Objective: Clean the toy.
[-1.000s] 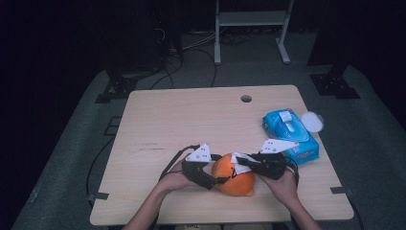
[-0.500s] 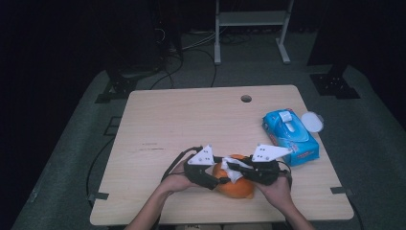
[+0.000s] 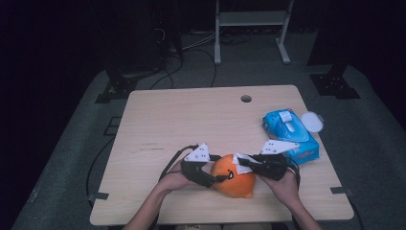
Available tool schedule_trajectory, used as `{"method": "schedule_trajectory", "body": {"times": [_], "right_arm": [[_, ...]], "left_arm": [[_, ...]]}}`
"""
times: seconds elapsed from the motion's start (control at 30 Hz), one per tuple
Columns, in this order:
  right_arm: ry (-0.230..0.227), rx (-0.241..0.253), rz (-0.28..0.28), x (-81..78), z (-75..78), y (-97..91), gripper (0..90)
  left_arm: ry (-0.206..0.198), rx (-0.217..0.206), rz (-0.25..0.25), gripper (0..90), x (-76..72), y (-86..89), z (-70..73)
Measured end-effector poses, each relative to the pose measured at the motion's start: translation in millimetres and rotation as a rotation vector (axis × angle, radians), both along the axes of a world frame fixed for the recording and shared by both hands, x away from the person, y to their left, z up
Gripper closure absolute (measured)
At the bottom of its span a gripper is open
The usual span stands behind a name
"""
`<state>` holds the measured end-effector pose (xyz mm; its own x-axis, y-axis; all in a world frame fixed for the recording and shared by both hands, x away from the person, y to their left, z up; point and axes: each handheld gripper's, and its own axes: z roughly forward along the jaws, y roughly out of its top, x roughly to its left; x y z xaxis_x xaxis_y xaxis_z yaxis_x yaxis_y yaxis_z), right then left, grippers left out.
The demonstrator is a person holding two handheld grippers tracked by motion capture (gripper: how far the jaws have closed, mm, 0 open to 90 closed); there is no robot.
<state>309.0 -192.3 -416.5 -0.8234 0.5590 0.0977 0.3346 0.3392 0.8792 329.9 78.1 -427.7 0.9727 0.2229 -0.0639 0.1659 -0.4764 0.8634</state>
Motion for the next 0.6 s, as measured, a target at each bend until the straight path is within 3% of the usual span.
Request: {"method": "schedule_trajectory", "body": {"times": [0.13,0.23,0.33,0.53,0.6], "right_arm": [[0.000,0.005,0.003,-1.1,0.1,2.4,80.2],[-0.012,0.000,0.016,-4.8,1.8,6.1,80.2],[-0.040,-0.015,0.026,-9.8,4.2,11.4,80.2],[-0.086,0.007,0.092,-21.1,12.4,30.5,80.2],[-0.090,0.003,0.094,-22.3,12.2,34.8,80.3]], "left_arm": [[0.108,-0.060,0.021,14.6,4.8,0.6,1.5],[0.129,-0.053,0.027,15.3,5.9,-0.8,0.4],[0.101,-0.033,0.017,24.5,2.5,-1.0,1.3],[-0.047,0.028,-0.044,29.9,-12.4,-10.8,8.6],[-0.065,0.042,-0.049,30.8,-14.4,-11.1,9.6]]}}
